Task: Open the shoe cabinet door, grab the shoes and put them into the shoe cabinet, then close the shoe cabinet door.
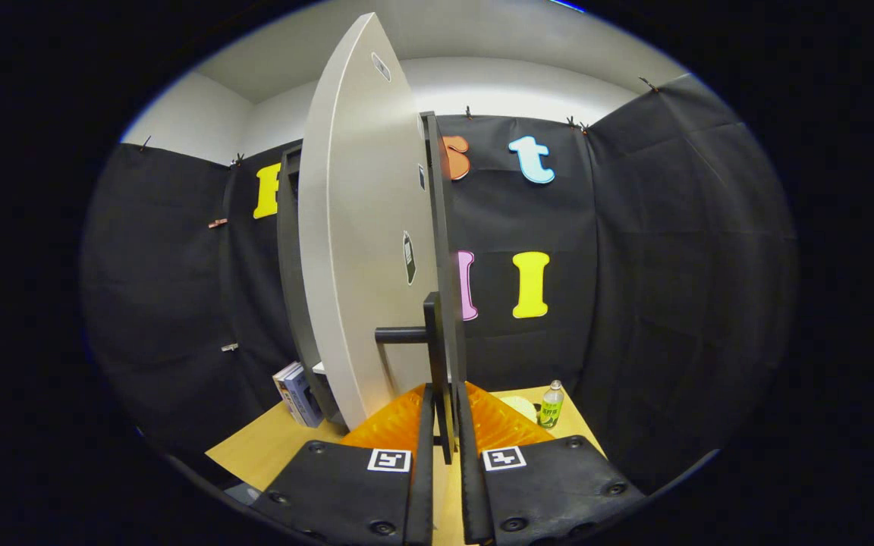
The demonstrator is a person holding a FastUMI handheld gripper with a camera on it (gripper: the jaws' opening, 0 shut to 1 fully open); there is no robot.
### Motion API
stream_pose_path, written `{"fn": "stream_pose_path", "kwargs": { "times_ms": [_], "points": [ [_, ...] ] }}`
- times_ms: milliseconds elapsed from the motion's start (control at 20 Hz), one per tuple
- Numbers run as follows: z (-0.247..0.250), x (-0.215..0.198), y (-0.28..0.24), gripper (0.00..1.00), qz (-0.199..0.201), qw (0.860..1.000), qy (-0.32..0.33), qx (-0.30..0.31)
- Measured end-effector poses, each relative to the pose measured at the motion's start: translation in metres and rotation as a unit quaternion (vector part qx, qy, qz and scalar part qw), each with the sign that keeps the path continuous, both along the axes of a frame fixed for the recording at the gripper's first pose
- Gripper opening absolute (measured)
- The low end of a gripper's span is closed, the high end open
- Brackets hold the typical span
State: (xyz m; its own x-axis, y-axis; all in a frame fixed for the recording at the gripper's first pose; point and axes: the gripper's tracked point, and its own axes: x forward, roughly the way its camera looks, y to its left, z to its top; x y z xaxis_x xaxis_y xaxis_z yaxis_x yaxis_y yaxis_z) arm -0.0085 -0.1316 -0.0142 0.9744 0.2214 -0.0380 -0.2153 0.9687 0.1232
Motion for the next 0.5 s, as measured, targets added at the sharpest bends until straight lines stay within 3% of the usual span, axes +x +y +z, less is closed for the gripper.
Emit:
{"fn": "stream_pose_path", "kwargs": {
  "times_ms": [150,300,400,500],
  "points": [
    [-0.005,-0.021,0.003,0.2,-0.015,1.0,0.006,0.001],
    [-0.025,-0.038,0.005,0.29,-0.036,0.999,0.034,-0.014],
    [-0.043,-0.053,0.019,0.36,-0.033,0.998,0.06,-0.01],
    [-0.071,-0.067,0.042,0.54,-0.023,0.995,0.098,-0.008]
  ]
}}
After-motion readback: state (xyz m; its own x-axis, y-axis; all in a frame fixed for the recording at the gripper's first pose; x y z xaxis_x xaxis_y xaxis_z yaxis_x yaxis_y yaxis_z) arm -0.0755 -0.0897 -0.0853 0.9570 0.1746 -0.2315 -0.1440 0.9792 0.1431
